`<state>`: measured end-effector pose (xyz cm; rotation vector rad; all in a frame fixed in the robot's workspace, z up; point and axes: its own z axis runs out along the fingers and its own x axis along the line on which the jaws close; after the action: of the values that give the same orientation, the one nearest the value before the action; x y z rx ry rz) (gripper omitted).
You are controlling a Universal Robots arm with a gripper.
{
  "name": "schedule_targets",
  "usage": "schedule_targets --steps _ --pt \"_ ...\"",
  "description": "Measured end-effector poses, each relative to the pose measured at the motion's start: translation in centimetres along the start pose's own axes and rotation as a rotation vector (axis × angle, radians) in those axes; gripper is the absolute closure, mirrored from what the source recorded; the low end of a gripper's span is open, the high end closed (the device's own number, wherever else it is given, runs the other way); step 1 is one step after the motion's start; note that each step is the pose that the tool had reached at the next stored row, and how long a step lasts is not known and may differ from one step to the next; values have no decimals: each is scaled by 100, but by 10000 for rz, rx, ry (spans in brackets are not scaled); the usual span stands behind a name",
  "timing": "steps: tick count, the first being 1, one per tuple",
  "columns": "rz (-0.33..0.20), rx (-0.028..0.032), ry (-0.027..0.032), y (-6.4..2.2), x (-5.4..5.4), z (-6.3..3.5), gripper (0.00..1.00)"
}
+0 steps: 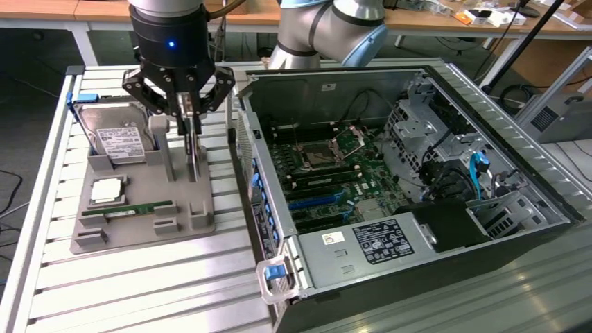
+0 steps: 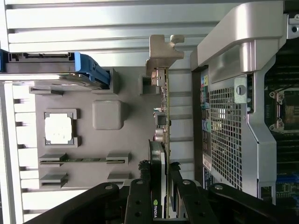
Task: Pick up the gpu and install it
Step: 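Pick up the gpu and move the gpu toward the slot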
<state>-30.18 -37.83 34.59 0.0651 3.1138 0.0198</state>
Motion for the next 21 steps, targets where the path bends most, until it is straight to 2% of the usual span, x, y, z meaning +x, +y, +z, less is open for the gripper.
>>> schedule_targets --steps 21 --pt "1 -18 0 2 -4 -163 73"
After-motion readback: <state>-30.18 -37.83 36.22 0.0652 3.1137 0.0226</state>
